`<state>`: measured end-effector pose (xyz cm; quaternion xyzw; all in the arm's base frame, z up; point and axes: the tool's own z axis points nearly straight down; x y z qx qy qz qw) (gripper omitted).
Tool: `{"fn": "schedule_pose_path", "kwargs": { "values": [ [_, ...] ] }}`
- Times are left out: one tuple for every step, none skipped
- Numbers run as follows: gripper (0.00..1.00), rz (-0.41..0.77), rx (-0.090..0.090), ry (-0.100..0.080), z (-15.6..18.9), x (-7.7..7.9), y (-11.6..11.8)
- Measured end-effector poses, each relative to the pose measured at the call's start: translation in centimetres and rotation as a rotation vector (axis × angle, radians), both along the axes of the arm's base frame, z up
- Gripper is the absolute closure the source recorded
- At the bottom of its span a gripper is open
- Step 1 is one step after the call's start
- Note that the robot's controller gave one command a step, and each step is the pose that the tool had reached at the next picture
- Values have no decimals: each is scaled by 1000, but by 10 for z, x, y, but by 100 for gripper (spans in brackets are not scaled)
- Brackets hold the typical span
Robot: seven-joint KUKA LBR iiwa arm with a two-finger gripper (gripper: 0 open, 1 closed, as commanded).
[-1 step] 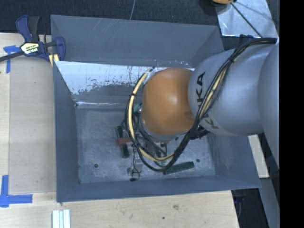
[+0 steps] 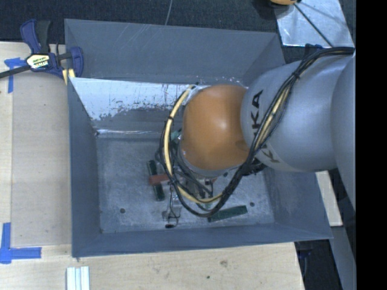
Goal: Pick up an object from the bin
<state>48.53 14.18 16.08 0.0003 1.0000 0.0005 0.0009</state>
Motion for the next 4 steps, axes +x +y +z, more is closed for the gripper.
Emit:
{"fn": "schedule_pose_path", "kwargs": {
  "values": [
    [0, -1, 1, -7, -40, 47, -47],
    [0, -48, -5, 1, -64, 62, -64],
    [100, -166, 8, -21, -84, 61, -86],
    [100, -166, 8, -21, -84, 61, -86]
  ]
}}
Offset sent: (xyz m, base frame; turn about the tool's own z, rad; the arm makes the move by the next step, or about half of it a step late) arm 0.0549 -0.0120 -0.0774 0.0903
